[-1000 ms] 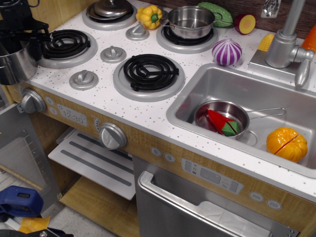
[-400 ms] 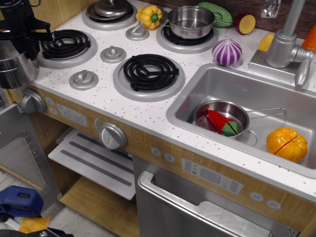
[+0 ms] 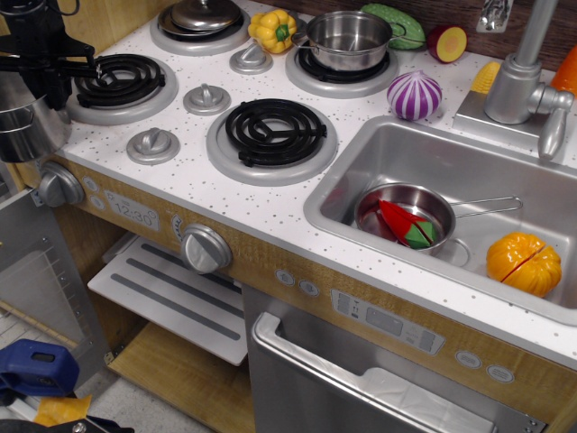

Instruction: Put pot on stove which is near stove

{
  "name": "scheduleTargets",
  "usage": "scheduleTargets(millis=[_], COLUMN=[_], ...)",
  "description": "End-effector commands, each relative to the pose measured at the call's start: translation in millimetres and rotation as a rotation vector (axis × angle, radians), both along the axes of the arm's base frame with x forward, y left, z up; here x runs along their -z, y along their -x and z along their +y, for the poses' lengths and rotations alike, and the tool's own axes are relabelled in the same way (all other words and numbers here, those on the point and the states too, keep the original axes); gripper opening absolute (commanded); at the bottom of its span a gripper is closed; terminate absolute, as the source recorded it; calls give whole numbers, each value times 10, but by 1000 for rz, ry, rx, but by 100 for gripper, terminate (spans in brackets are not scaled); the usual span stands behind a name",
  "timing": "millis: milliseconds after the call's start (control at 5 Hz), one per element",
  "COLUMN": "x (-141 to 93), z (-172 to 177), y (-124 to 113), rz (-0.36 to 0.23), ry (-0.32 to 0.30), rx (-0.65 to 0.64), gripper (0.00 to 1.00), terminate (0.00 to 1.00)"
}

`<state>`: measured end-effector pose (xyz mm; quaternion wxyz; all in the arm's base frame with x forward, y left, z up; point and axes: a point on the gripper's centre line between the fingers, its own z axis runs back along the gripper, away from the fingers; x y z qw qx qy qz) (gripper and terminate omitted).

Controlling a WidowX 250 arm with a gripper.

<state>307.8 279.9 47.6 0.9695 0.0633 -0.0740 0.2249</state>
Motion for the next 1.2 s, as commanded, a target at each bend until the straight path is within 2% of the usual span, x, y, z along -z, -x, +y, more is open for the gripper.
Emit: scheduleTargets(millis=[0,200,400,1000], x=[-532,-636,-709,-789], z=[56,57,31,-36], y=[-104,-139,-212,-463], rz=[-86,-101,-111,-171], ry=[-83,-93,-142,-171], rx=[23,36,96,205], gripper=[0,100,0,0], terminate=[0,0,0,0])
